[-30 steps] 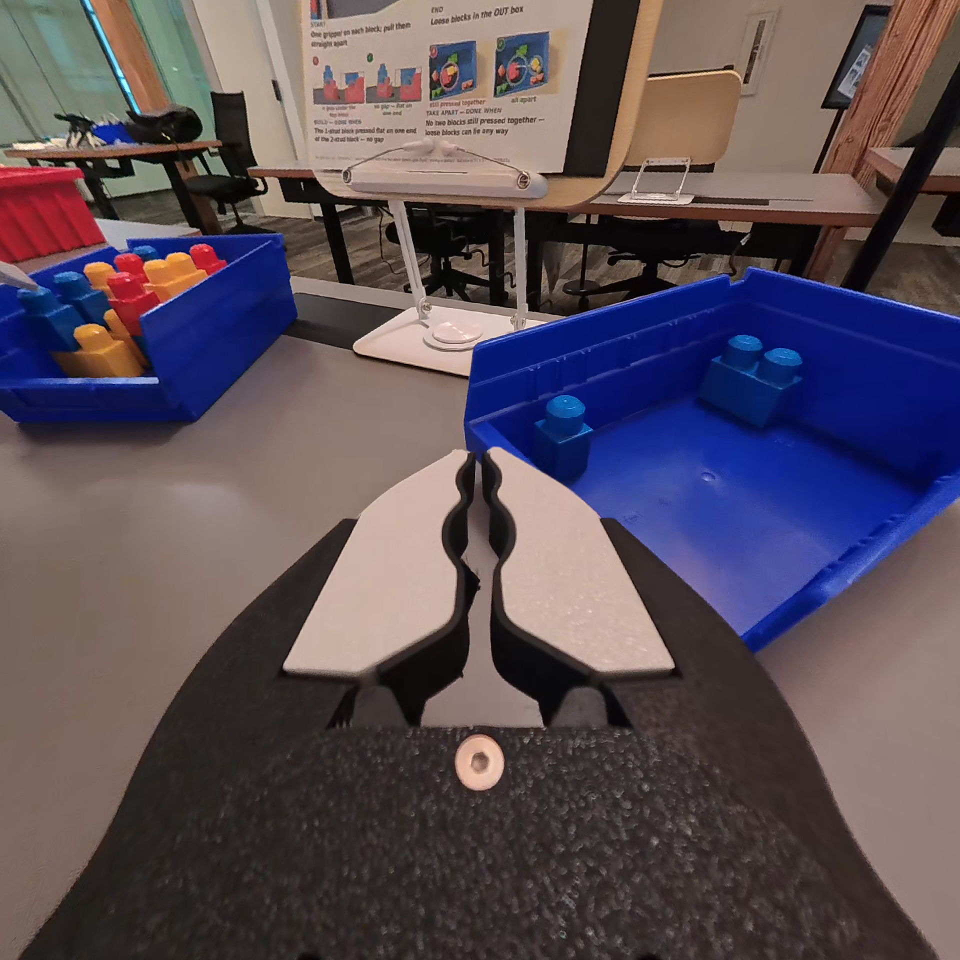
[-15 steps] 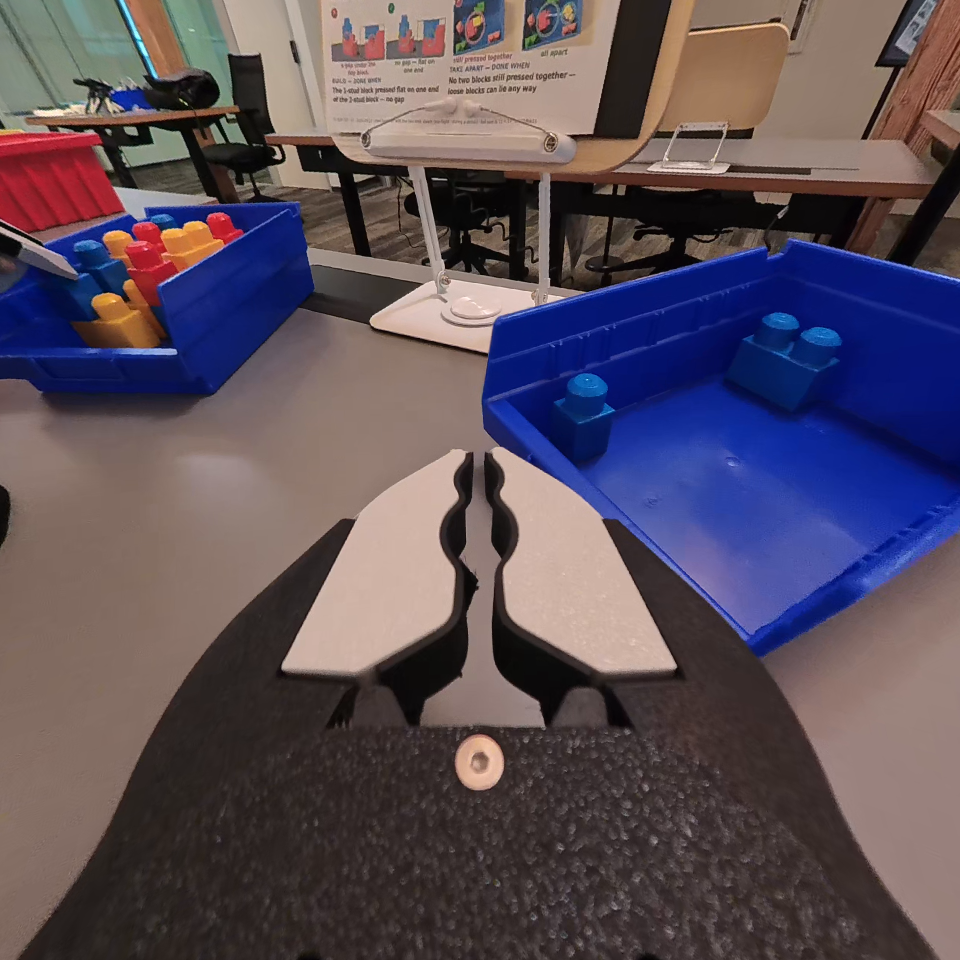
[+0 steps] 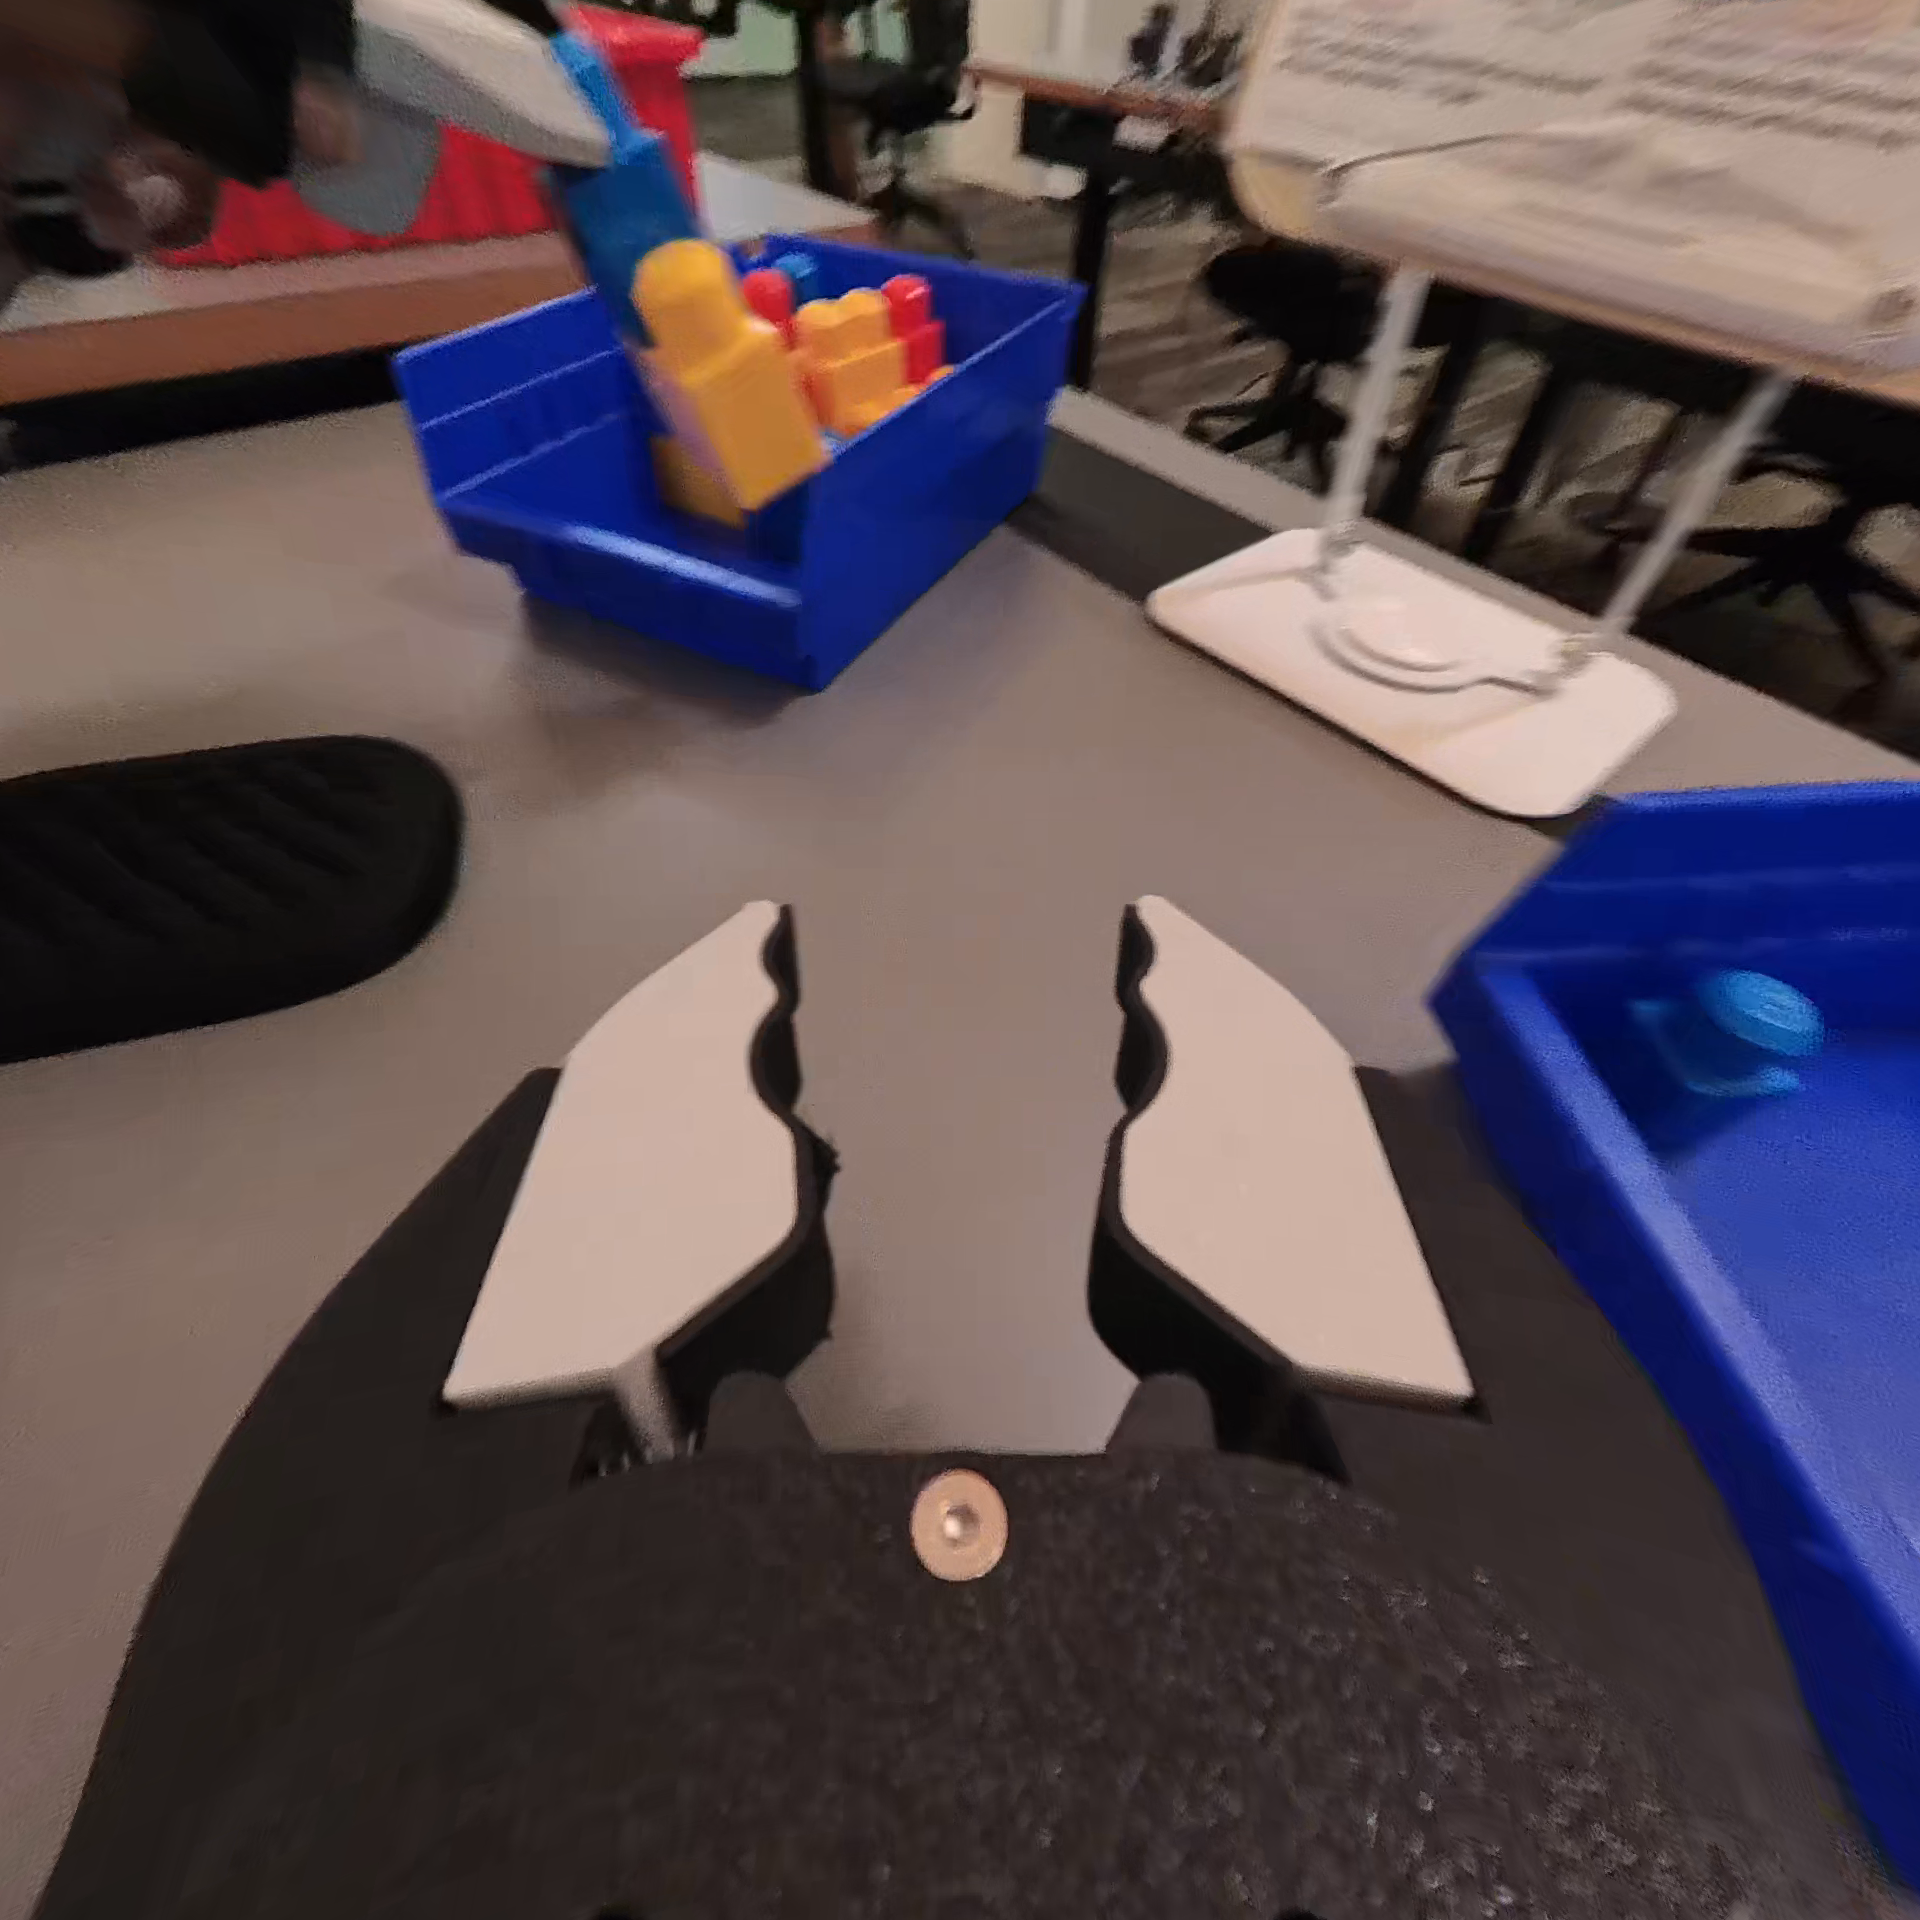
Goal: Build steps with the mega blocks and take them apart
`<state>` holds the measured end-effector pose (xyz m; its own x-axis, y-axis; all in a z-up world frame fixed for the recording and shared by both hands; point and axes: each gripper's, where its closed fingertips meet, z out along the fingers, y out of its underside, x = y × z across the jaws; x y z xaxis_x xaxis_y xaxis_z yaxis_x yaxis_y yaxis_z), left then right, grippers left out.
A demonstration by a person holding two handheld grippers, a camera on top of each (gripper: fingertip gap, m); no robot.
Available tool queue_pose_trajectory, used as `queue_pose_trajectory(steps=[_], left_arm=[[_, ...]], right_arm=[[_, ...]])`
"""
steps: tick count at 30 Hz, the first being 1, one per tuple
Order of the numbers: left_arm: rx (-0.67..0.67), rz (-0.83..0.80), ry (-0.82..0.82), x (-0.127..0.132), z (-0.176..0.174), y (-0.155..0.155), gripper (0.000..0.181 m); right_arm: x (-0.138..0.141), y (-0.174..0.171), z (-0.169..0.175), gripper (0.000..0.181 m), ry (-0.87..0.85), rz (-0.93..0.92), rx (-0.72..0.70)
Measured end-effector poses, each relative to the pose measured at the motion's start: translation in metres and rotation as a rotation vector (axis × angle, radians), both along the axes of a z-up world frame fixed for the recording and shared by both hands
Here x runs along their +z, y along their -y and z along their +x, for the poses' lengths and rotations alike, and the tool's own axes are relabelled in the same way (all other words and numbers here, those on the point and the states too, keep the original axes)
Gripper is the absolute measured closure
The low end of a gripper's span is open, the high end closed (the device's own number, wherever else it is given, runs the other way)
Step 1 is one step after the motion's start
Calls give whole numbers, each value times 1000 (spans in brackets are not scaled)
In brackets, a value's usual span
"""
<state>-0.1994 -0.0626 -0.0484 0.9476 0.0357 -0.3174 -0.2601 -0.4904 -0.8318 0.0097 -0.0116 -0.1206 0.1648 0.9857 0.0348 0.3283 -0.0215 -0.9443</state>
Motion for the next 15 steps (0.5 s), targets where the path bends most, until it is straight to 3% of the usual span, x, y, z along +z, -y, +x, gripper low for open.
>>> queue_pose_trajectory(steps=[3, 8, 9, 11, 15], left_arm=[[-163, -16, 3, -8, 70, -14, 151], [-365, -28, 38, -19, 155, -21, 151], [-396, -26, 60, -20, 166, -21, 151], [-431, -7, 85, -17, 179, -20, 151], [-520, 116, 222, -1, 195, -17, 146]], right_arm=[[-9, 23, -24, 107, 62, 39, 67], [-13, 31, -40, 108, 86, 129, 59], [-14, 28, -39, 113, 93, 136, 46], [-13, 24, -34, 139, 71, 138, 27], [1, 29, -24, 140, -44, 84, 56]])
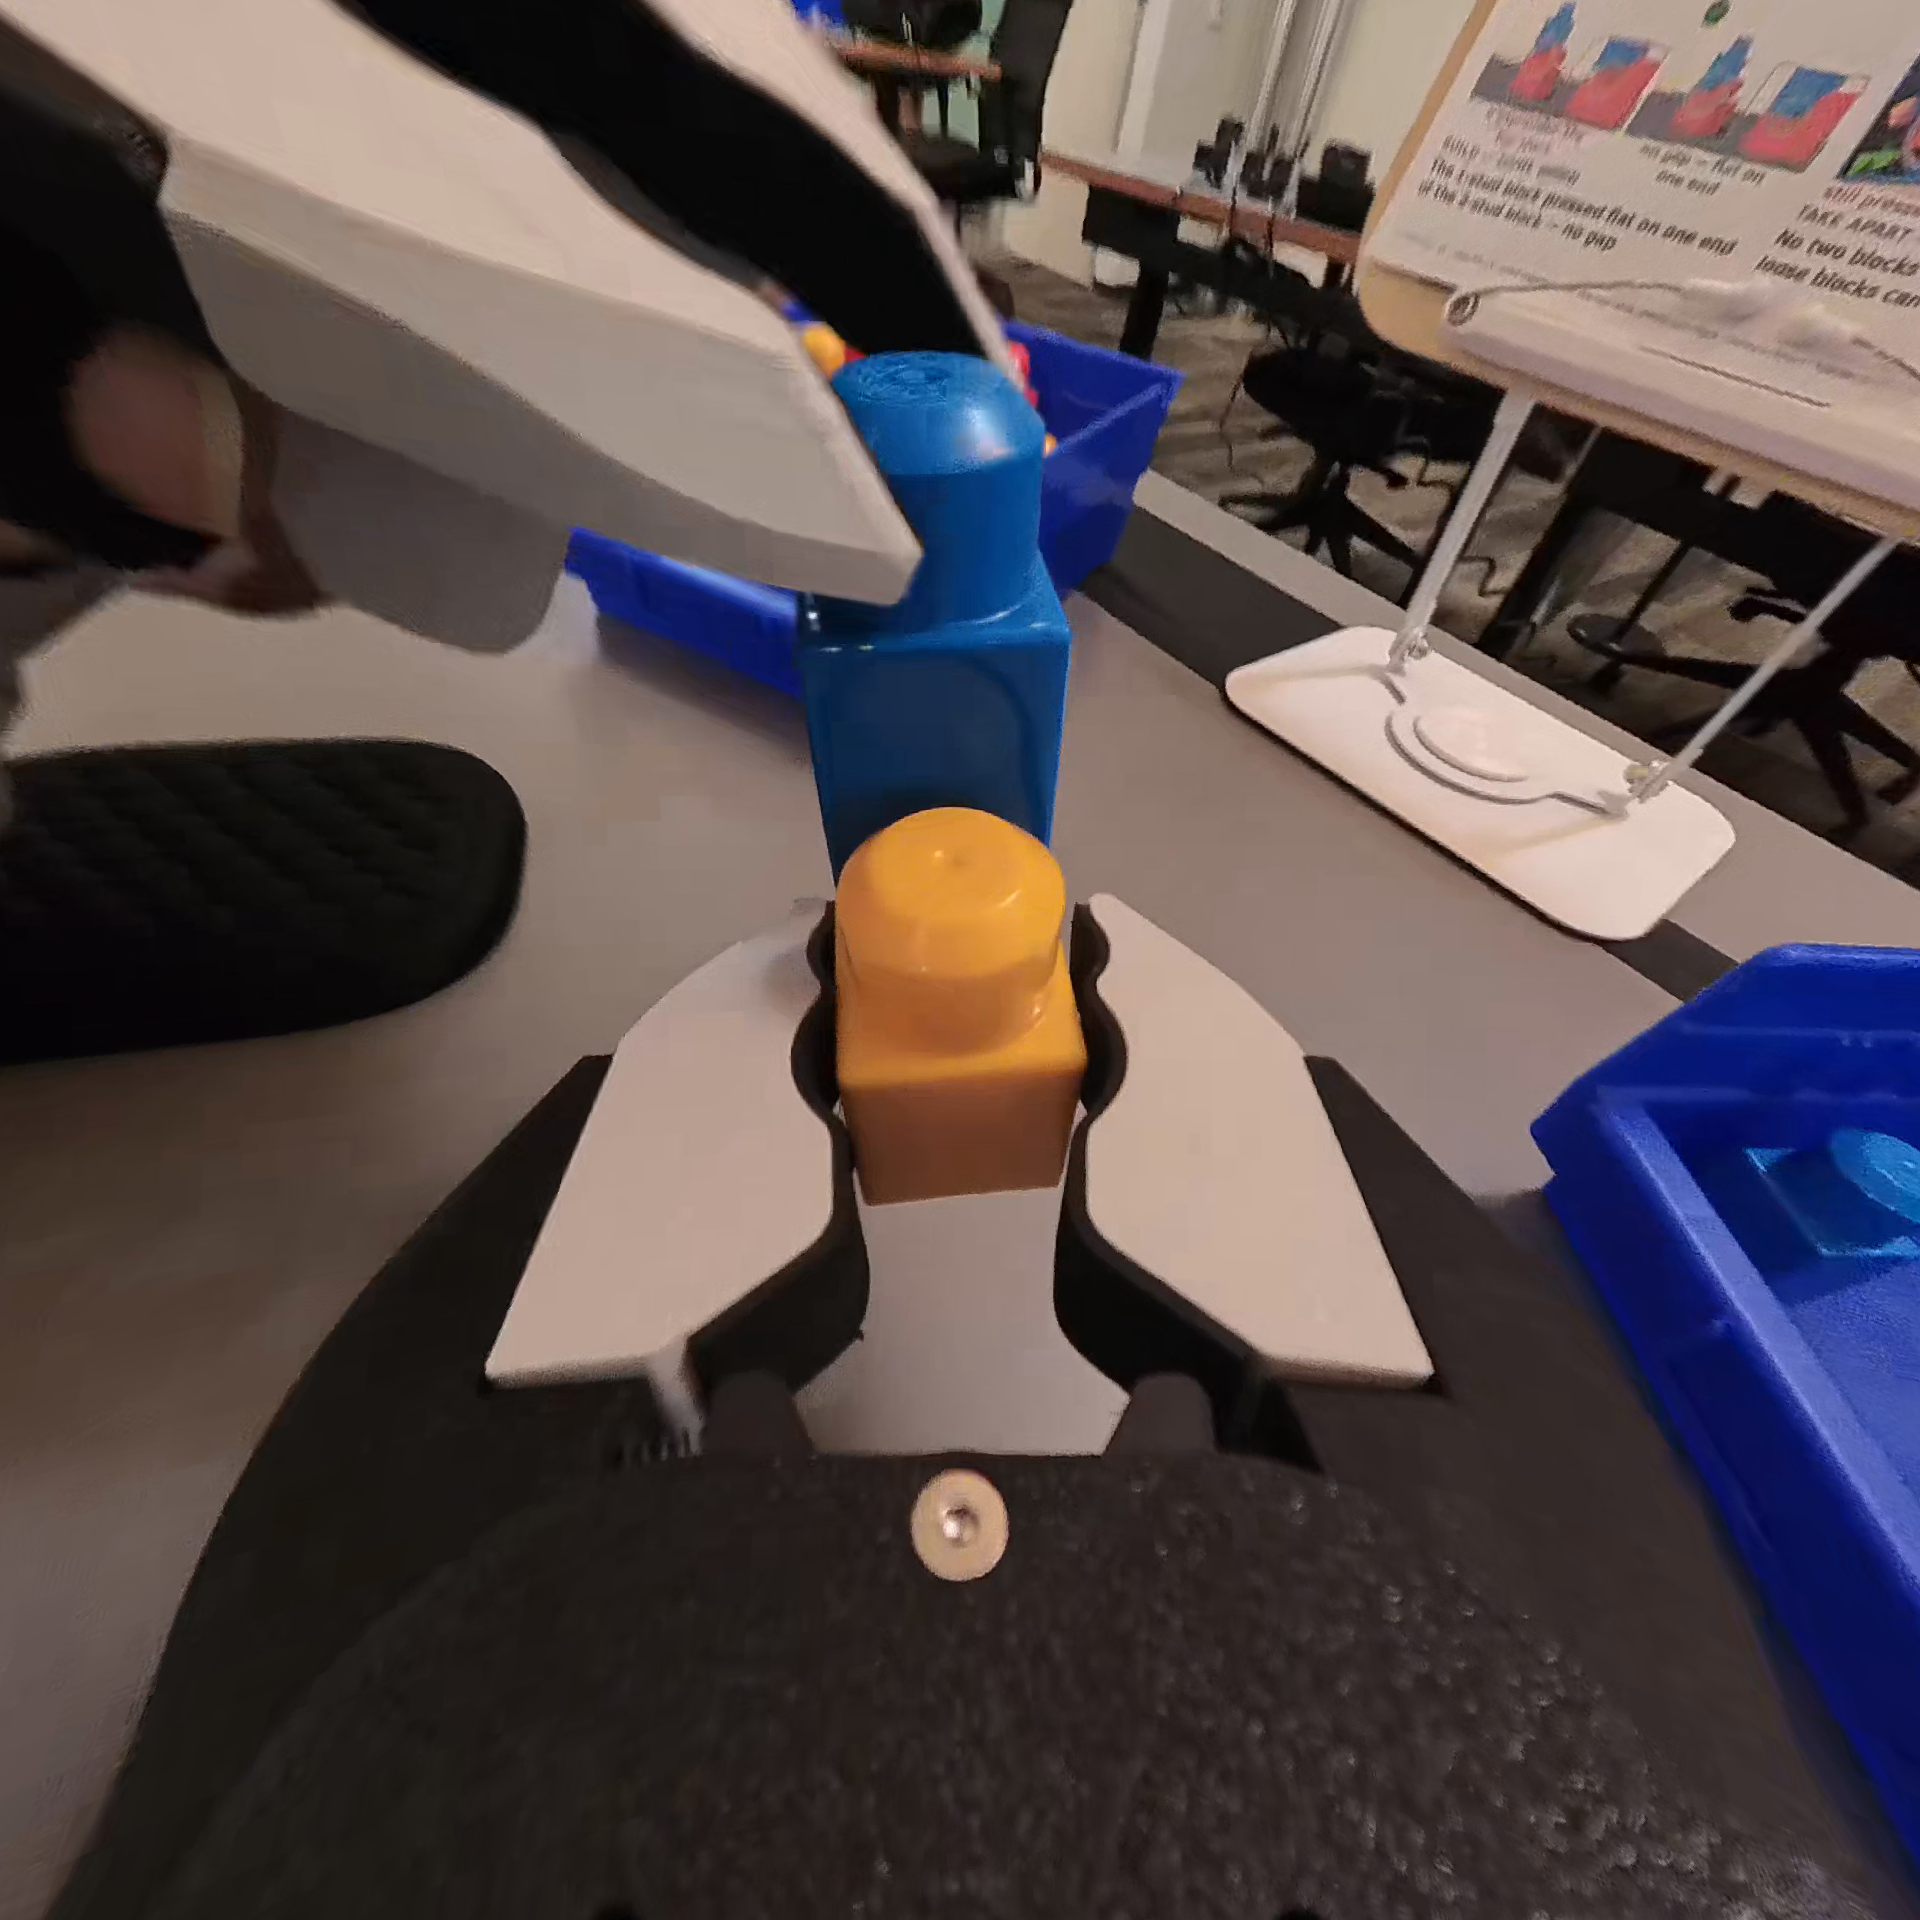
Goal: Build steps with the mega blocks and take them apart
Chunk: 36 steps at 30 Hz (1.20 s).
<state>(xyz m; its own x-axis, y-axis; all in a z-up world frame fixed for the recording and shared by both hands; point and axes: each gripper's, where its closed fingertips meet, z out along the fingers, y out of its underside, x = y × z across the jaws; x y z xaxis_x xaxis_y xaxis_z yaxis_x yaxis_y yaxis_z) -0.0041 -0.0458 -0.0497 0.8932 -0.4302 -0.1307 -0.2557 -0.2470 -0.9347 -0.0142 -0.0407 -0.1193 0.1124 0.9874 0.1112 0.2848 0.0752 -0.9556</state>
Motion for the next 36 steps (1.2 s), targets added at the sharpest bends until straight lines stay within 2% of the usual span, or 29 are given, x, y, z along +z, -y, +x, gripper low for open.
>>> queue_pose_trajectory(steps=[1, 4, 8, 11, 15, 20, 26, 29, 32, 36], left_arm=[[-29, 15, 54, 3, 3, 2, 135], [-158, 20, 283, 8, 12, 14, 128], [-351, 61, 562, 17, 27, 36, 136], [-438, 153, 622, 29, 41, 49, 140], [-490, 192, 651, 37, 56, 56, 140], [-523, 183, 632, 34, 58, 63, 143], [-558, 171, 602, 22, 60, 71, 143], [-594, 164, 590, 17, 65, 77, 144], [-649, 164, 681, 22, 60, 85, 144], [-630, 153, 593, 12, 58, 87, 144]], right_arm=[[7, 2, 3, 140, -55, -40, 19], [39, 9, 18, 140, -287, -204, 137], [93, 30, 52, 140, -647, -397, 384], [108, 41, 61, 140, -756, -492, 485], [104, 58, 55, 140, -763, -548, 545], [101, 68, 53, 139, -772, -611, 587], [88, 74, 55, 137, -599, -504, 583], [80, 77, 58, 130, -495, -447, 606], [83, 80, 70, 125, -473, -478, 678], [85, 74, 81, 125, -465, -443, 650]])
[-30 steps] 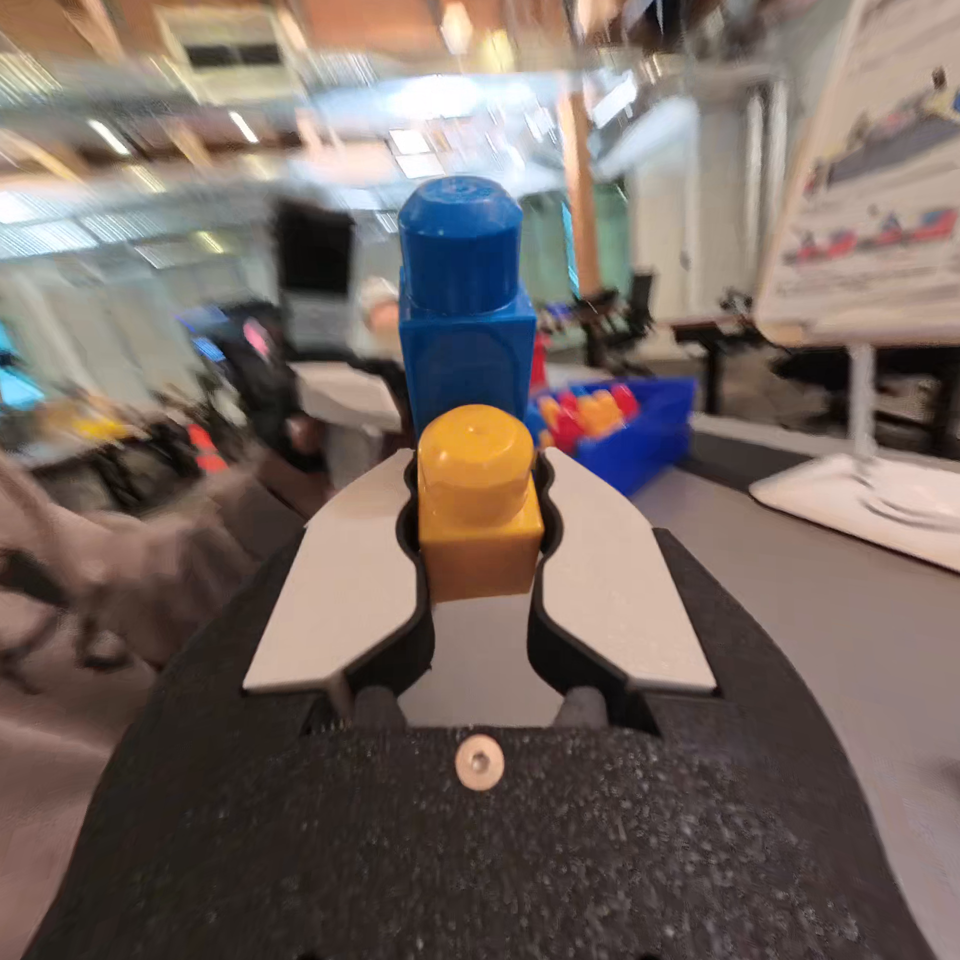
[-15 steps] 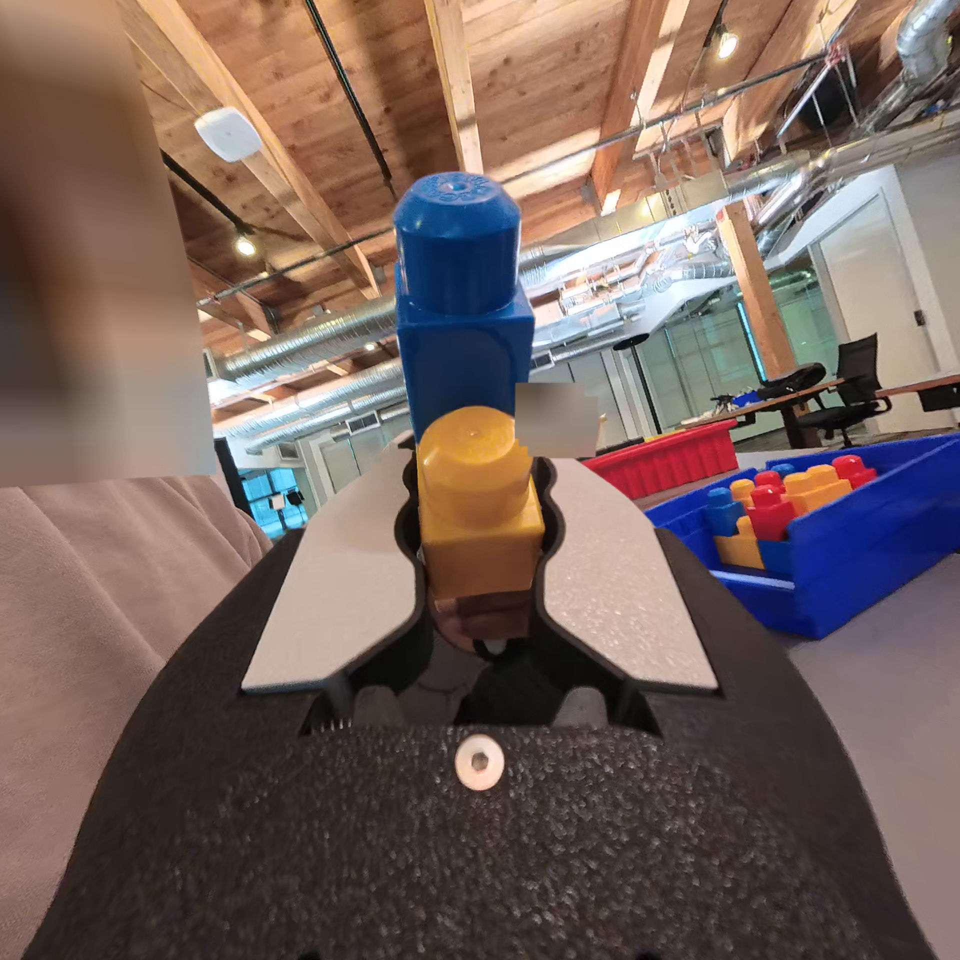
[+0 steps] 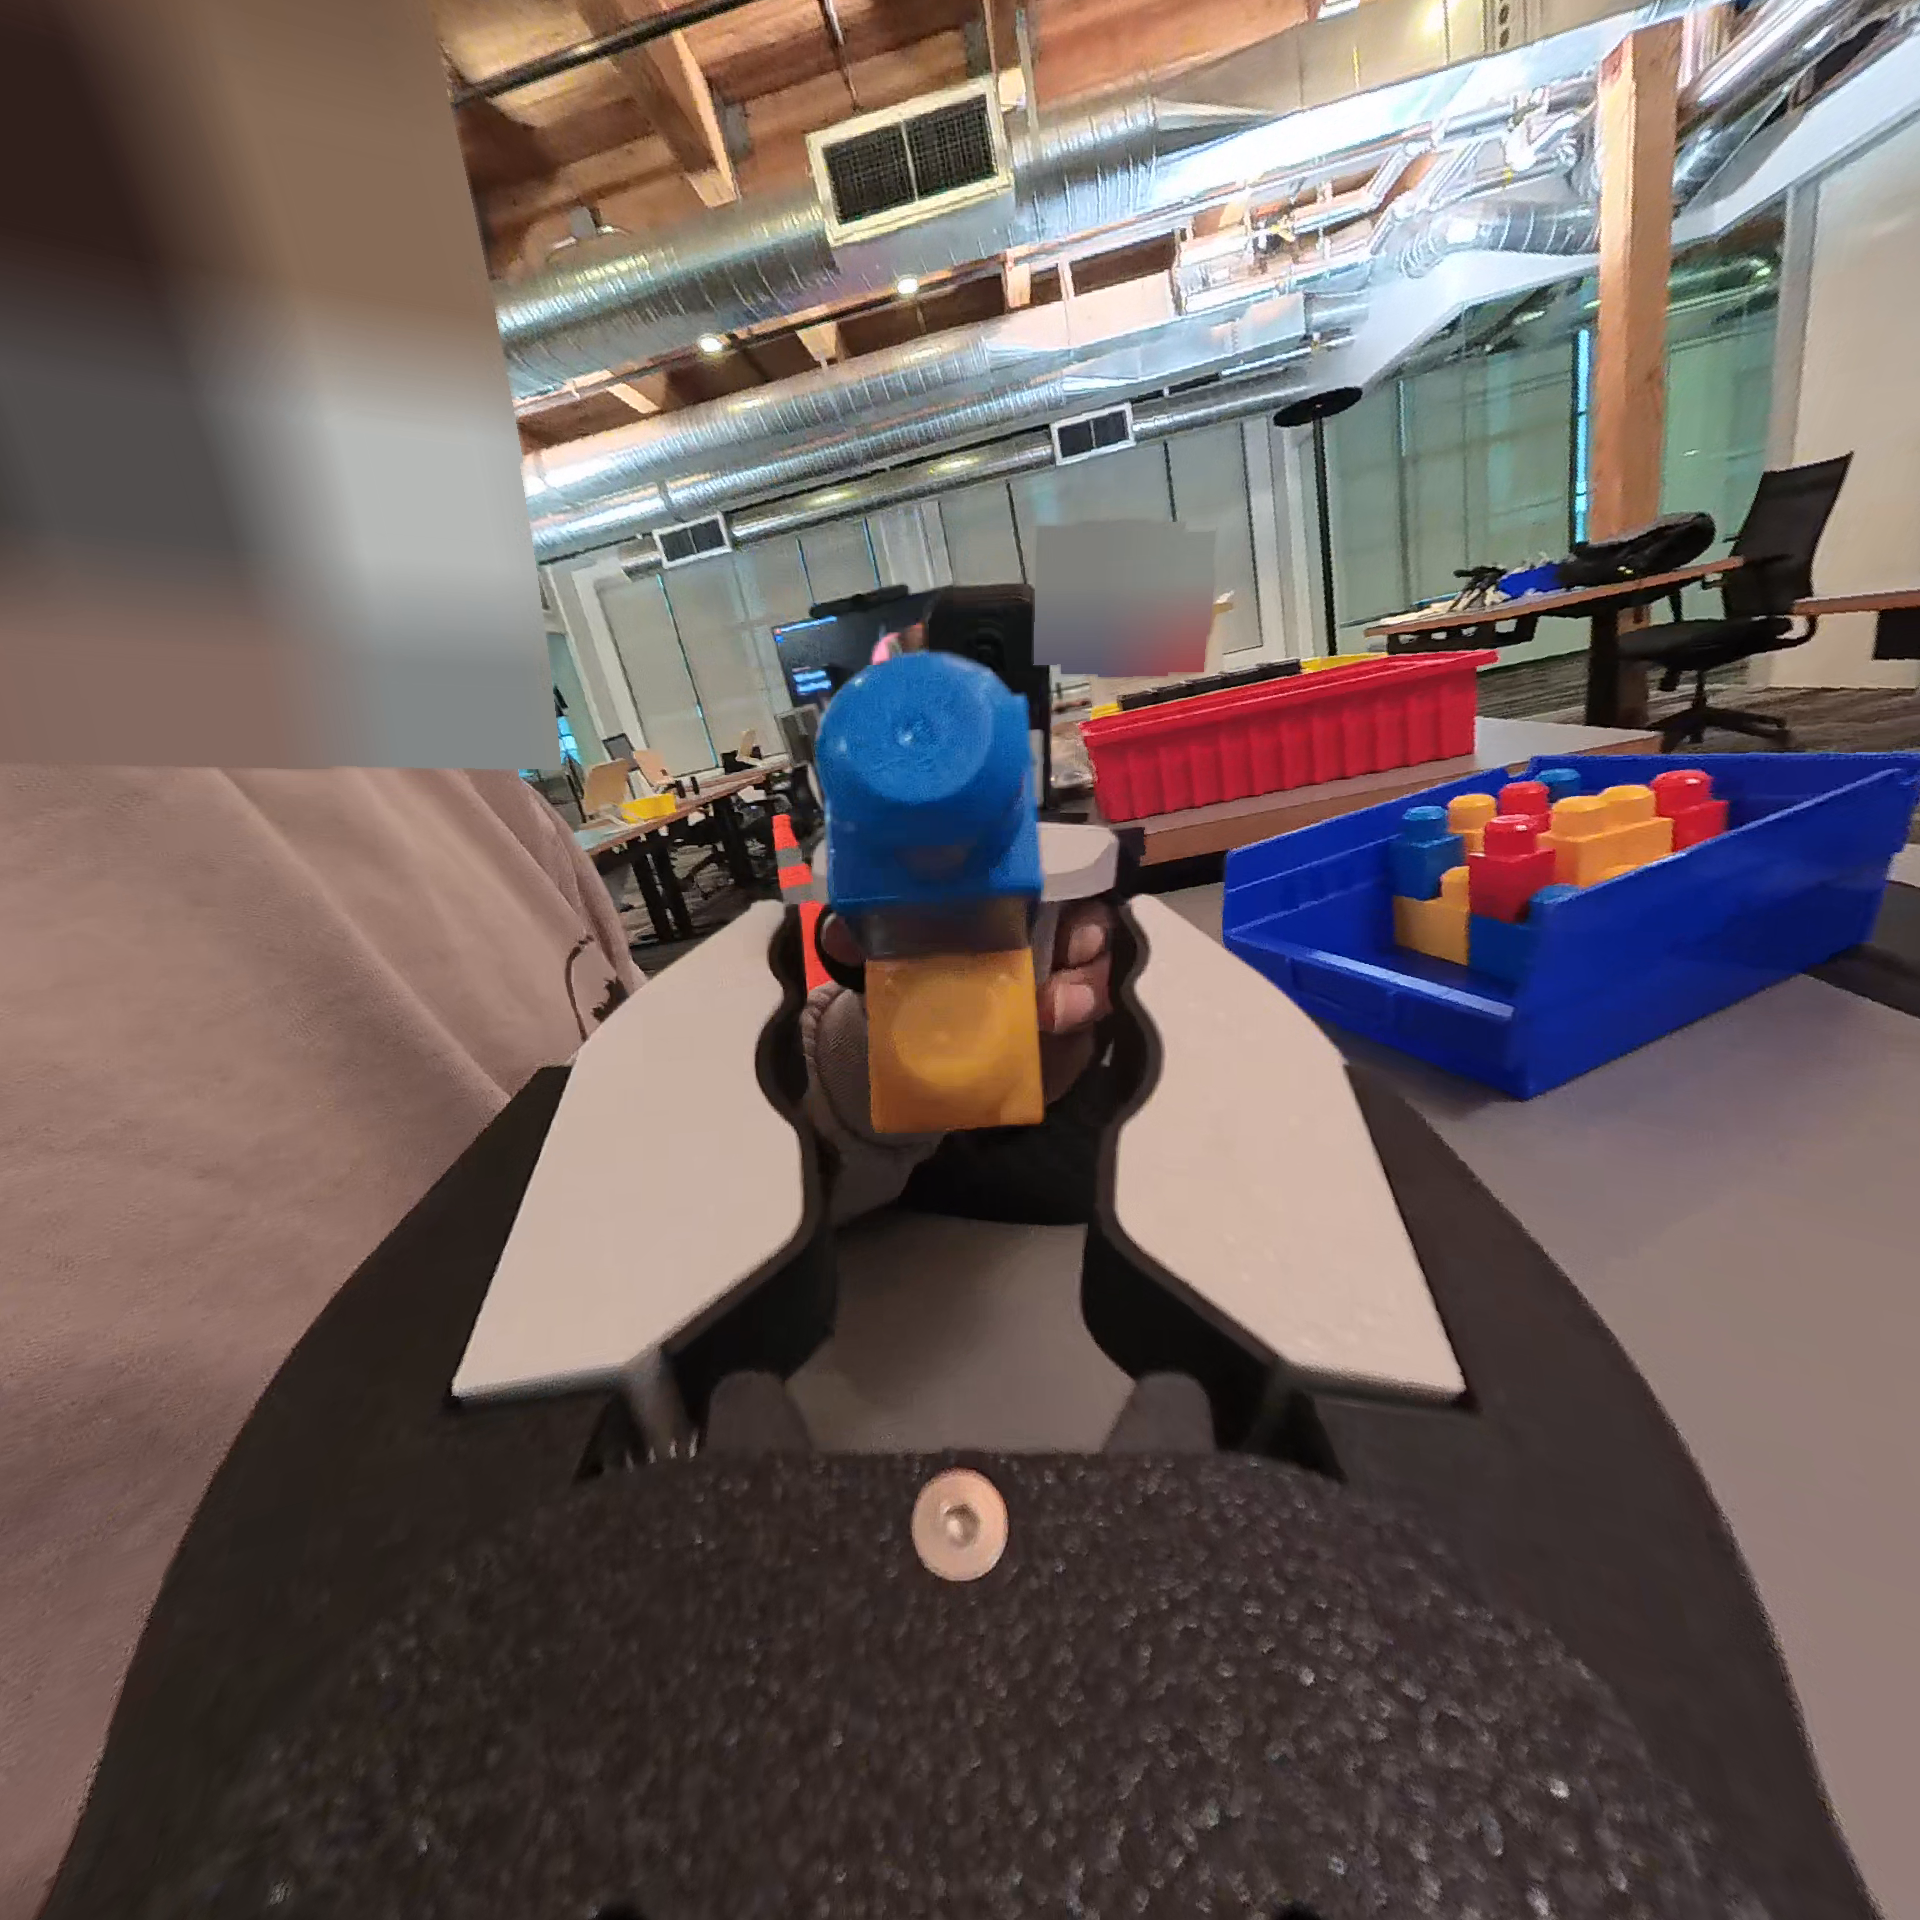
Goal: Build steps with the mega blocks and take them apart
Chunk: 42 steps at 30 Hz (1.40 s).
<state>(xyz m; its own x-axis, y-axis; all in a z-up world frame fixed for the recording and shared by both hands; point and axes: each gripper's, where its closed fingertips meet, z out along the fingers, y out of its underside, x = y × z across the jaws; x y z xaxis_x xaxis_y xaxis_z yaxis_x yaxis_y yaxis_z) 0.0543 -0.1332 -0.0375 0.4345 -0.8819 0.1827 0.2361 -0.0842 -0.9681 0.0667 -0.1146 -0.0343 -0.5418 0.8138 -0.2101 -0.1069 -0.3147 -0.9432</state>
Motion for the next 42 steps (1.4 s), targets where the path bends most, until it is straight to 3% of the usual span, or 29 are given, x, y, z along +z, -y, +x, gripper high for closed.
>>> queue_pose_trajectory(steps=[6, 10, 15, 18, 21, 26, 29, 35, 42], left_arm=[[1, -12, -50, -14, -2, 2, 144], [6, 11, -60, -16, 1, 6, 144], [33, 56, -59, -12, 4, 9, 144], [106, 35, -58, -18, -17, 3, 144], [155, 27, -47, -19, -32, 1, 144], [170, 7, -29, -25, -35, -4, 144], [143, 5, -19, -28, -31, -2, 144], [130, 7, -23, -31, -29, 1, 144], [116, 7, -10, -31, -29, 3, 144]], right_arm=[[4, -4, 9, 118, 100, 154, -49], [2, 2, 7, 148, 167, 249, -49], [20, 3, 22, 148, 195, 433, -22], [48, -38, 38, 148, 198, 495, -123], [41, -110, 38, 148, 404, 618, -298], [-31, -251, 26, 148, 943, 687, -519], [-86, -290, 15, 147, 1172, 674, -525], [-153, -314, -4, 147, 1365, 622, -491], [-184, -311, -8, 145, 1384, 578, -434]])
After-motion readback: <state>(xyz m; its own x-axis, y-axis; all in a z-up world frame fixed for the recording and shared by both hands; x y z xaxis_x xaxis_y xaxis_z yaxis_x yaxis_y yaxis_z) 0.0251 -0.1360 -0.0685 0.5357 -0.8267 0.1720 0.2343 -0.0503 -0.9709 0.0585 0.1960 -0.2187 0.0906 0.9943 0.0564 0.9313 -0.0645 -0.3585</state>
